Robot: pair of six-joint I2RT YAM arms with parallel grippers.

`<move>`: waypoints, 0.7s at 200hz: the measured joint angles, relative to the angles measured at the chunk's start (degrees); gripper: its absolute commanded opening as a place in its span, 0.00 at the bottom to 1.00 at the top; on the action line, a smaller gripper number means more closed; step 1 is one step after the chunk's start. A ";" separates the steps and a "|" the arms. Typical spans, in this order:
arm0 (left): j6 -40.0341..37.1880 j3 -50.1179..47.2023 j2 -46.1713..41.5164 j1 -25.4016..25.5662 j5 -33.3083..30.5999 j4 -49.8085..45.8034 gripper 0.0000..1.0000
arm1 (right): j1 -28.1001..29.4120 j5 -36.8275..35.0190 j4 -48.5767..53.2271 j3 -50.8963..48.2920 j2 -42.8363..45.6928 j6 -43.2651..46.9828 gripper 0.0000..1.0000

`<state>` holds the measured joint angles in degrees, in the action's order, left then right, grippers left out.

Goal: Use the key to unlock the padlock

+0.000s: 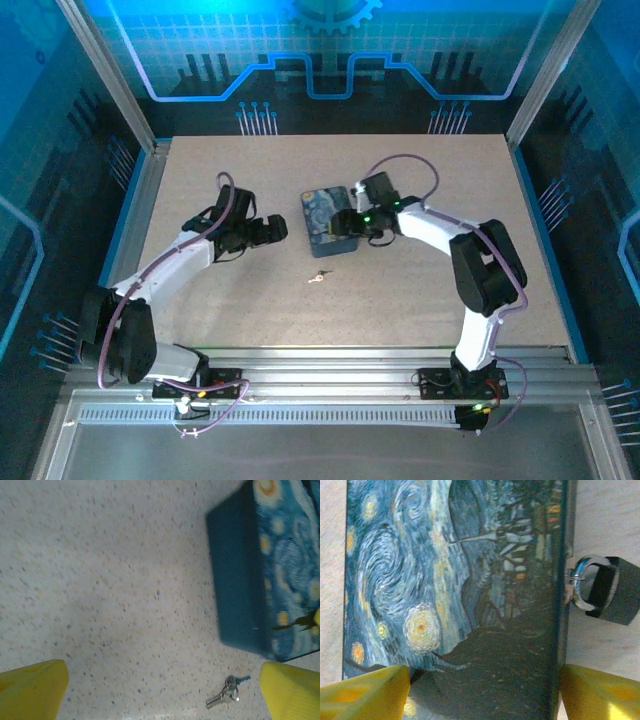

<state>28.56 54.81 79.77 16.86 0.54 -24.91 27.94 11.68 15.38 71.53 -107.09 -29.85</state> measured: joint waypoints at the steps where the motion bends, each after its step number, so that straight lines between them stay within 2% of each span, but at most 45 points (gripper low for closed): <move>1: 0.09 -0.02 0.00 0.02 0.02 -0.04 0.99 | 0.24 0.00 0.02 0.09 -0.07 -0.17 0.81; 29: 2.51 -0.15 0.00 0.35 -0.09 -1.92 0.99 | 6.12 -1.46 -0.94 3.61 -3.04 -5.27 0.85; 73: 4.63 0.13 2.91 0.35 -0.46 -2.75 0.97 | 8.26 -1.99 -1.73 4.02 -2.62 -10.88 0.88; 97: 5.64 1.79 7.82 0.35 -0.20 -2.56 0.90 | 7.58 -0.37 -2.60 1.18 1.49 -12.28 0.77; 140: 9.07 3.04 9.27 1.03 1.09 -1.79 0.91 | 4.66 2.54 -3.91 -2.56 7.02 -12.28 0.66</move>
<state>37.63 57.84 89.03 17.89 1.63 -26.70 32.60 14.22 11.46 68.97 -100.07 -42.13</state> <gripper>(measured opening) 0.905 0.701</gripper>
